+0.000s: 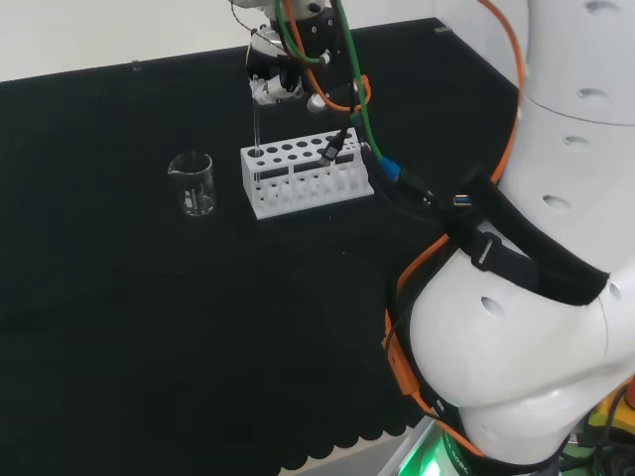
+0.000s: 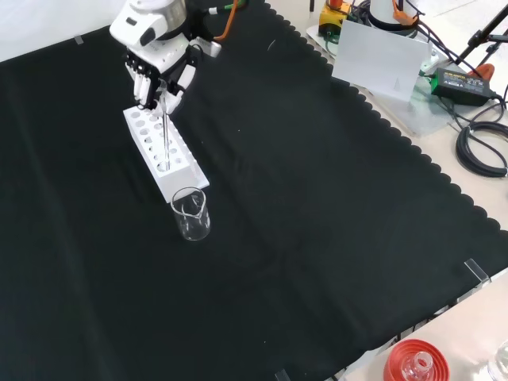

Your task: Take the glass rod from the white test tube rack.

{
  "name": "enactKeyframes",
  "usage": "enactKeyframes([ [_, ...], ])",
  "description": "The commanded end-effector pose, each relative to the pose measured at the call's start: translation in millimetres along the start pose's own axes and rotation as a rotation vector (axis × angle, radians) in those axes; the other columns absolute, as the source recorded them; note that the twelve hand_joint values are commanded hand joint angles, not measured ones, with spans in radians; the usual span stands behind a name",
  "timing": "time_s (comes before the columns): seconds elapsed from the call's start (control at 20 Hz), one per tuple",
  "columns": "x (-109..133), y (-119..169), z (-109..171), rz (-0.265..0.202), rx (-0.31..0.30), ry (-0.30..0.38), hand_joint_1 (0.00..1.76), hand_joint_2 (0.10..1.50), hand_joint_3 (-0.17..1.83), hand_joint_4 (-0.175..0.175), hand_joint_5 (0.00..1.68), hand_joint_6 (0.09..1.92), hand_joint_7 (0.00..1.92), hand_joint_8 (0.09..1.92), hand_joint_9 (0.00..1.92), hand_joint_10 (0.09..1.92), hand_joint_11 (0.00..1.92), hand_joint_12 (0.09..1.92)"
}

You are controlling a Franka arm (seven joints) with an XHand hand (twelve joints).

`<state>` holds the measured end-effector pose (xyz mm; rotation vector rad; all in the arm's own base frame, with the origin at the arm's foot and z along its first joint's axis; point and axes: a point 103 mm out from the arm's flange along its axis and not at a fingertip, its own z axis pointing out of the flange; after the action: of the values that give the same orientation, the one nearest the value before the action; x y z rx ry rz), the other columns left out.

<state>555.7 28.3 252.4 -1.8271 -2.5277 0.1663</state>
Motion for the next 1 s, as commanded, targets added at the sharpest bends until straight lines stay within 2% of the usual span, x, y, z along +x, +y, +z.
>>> enactKeyframes([
  [0.05,5.0,-5.6,-31.4,0.049,-0.122,-0.031,1.30,1.11,-0.17,-0.175,1.15,0.74,1.19,0.76,1.70,0.56,1.64,0.64],
  [0.65,7.3,-16.8,-54.3,0.094,-0.101,-0.030,1.31,1.09,-0.17,-0.175,1.19,0.66,1.24,0.69,1.74,0.50,1.66,0.61],
  [1.0,15.5,-27.4,-72.8,0.099,-0.133,-0.026,1.31,1.08,-0.17,-0.175,1.21,0.63,1.26,0.65,1.75,0.48,1.66,0.61],
])
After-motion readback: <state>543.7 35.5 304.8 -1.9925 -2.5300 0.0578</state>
